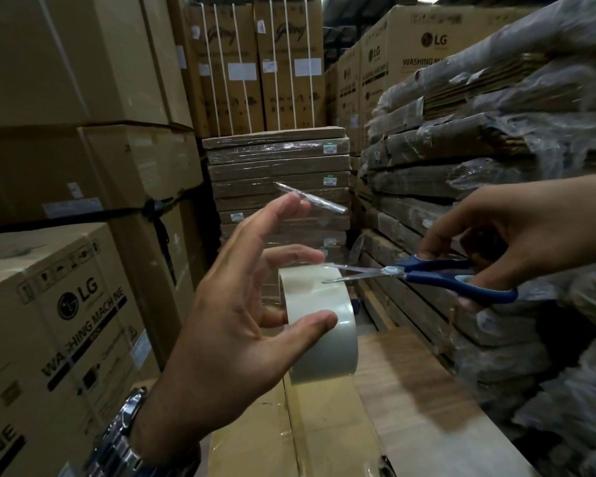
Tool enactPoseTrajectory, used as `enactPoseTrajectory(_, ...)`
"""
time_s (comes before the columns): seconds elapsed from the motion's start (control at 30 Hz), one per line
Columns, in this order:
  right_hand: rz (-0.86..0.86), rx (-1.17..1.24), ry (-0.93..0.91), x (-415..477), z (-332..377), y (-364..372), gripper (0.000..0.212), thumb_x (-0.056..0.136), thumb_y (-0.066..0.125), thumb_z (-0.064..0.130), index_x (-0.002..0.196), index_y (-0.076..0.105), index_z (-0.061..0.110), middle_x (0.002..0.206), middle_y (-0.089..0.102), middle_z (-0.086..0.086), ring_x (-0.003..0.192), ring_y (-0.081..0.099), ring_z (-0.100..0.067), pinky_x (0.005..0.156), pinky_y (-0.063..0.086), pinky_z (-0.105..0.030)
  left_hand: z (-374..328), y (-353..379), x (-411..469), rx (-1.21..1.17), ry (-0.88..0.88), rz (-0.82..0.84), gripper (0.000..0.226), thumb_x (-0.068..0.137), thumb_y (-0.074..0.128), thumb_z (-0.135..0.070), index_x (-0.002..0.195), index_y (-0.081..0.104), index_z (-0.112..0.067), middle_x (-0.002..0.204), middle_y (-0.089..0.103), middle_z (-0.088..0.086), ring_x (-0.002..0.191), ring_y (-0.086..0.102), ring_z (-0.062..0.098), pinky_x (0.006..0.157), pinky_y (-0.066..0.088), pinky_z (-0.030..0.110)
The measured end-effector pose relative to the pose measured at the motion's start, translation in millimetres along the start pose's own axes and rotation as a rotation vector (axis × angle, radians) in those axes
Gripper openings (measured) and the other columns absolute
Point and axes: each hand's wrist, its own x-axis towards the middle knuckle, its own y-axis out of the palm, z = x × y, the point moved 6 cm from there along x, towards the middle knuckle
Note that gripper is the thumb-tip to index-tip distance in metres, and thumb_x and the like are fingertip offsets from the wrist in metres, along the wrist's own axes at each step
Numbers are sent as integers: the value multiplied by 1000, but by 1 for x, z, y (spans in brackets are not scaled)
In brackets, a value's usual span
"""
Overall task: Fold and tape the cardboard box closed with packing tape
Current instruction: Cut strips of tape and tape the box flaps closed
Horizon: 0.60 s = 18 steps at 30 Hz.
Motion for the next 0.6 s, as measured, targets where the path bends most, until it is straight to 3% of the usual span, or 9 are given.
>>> enactPoseTrajectory(0.13,4,13,-6,1,0,3,46,50,77,55,94,65,50,56,58,1,49,48,-6,52,41,-17,-3,3,1,-12,4,11,87,70,73,-28,145,29,-35,142,42,-18,119,57,12,64,61,31)
enactPoseTrajectory(0.47,11,27,-33,3,-3,4,45,50,77,55,94,68,47,59,57,-2,53,47,-12,56,41,-28,-3,7,2,-42,3,11,90,71,74,-23,148,29,-29,143,43,-15,120,56,17,65,62,35)
enactPoseTrajectory(0.6,-15,20,-38,3,-4,2,44,47,75,56,90,68,47,56,57,2,50,47,-9,54,42,-24,-3,8,3,-52,3,10,89,72,74,-23,148,29,-28,143,42,-16,119,56,17,67,61,34)
